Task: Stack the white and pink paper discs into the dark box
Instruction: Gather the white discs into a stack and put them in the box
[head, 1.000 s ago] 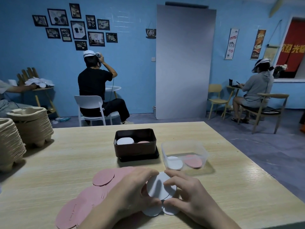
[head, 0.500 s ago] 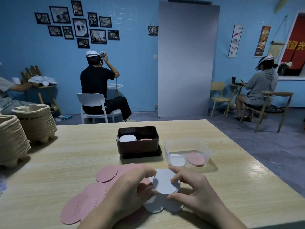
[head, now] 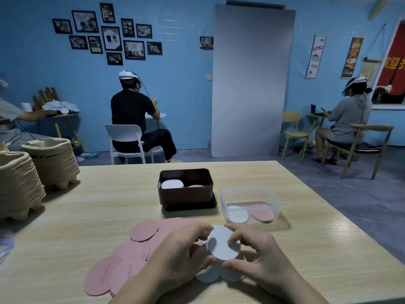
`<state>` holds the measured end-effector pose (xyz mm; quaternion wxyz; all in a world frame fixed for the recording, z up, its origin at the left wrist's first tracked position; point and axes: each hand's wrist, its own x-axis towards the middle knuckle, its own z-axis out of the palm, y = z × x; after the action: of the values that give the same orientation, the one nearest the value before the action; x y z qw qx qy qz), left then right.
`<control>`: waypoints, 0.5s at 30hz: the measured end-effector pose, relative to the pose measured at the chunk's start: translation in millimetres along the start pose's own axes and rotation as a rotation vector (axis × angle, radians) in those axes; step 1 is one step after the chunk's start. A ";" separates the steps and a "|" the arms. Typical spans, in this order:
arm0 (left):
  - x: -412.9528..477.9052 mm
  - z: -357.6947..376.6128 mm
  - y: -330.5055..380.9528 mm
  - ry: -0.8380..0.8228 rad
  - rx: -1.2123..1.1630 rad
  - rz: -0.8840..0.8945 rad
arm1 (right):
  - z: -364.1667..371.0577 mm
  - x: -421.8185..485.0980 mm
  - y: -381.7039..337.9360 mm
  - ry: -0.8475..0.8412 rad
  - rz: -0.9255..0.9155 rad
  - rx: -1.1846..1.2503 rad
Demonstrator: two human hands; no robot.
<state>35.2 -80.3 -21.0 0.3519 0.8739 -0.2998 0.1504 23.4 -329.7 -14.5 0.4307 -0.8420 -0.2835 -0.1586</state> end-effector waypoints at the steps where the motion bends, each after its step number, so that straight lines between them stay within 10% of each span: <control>1: -0.1 -0.6 0.8 0.006 -0.004 0.004 | 0.4 0.3 0.3 -0.003 -0.013 -0.019; 15: 8.4 -38.4 -16.2 0.057 0.019 0.012 | 13.0 63.4 -14.3 -0.148 -0.132 -0.200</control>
<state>49.9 -47.4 1.6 0.3509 0.8708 -0.2934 0.1802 64.9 -290.8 19.5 0.3112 -0.8696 -0.3522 -0.1514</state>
